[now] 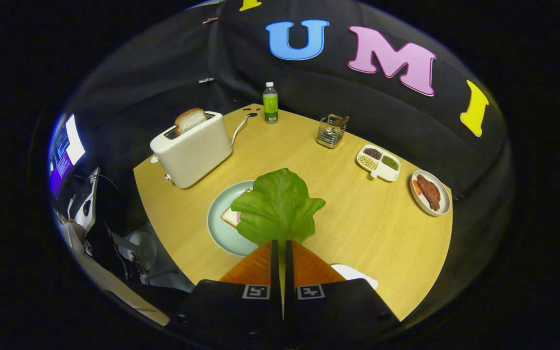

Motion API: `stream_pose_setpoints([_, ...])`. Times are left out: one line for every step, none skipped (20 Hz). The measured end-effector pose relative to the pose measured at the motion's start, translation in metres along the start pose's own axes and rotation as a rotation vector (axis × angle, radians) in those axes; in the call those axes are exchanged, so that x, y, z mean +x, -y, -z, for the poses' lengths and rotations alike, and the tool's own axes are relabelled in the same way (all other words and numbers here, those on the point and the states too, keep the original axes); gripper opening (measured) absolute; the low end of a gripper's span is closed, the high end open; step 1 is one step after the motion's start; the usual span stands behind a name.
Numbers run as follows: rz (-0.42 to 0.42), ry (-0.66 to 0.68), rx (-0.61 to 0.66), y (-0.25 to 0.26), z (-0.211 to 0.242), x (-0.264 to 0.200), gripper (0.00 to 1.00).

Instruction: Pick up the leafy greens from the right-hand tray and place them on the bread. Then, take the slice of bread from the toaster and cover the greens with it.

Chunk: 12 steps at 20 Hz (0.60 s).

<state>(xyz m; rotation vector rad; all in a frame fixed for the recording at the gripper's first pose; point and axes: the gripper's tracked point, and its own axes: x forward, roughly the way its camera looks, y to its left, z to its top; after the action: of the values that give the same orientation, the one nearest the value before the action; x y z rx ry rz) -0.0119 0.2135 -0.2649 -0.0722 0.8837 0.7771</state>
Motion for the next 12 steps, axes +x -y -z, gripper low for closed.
stream_pose_setpoints([-0.012, 0.004, -0.012, -0.008, -0.007, 0.005, 0.06])
stream_pose_setpoints([-0.031, 0.008, -0.025, -0.017, -0.014, 0.010, 0.06])
stream_pose_setpoints([-0.059, 0.001, -0.029, -0.028, -0.018, 0.015, 0.06])
stream_pose_setpoints([-0.075, -0.004, -0.031, -0.036, -0.020, 0.020, 0.06])
stream_pose_setpoints([-0.083, -0.004, -0.033, -0.041, -0.025, 0.026, 0.06])
stream_pose_setpoints([-0.089, -0.008, -0.038, -0.045, -0.027, 0.031, 0.06])
stream_pose_setpoints([-0.094, -0.017, -0.043, -0.050, -0.028, 0.036, 0.06])
stream_pose_setpoints([-0.100, -0.024, -0.045, -0.053, -0.028, 0.040, 0.06])
stream_pose_setpoints([-0.103, -0.033, -0.047, -0.056, -0.029, 0.045, 0.06])
stream_pose_setpoints([-0.102, -0.043, -0.046, -0.056, -0.028, 0.050, 0.06])
stream_pose_setpoints([-0.103, -0.053, -0.042, -0.057, -0.028, 0.055, 0.06])
stream_pose_setpoints([-0.102, -0.058, -0.034, -0.058, -0.028, 0.060, 0.06])
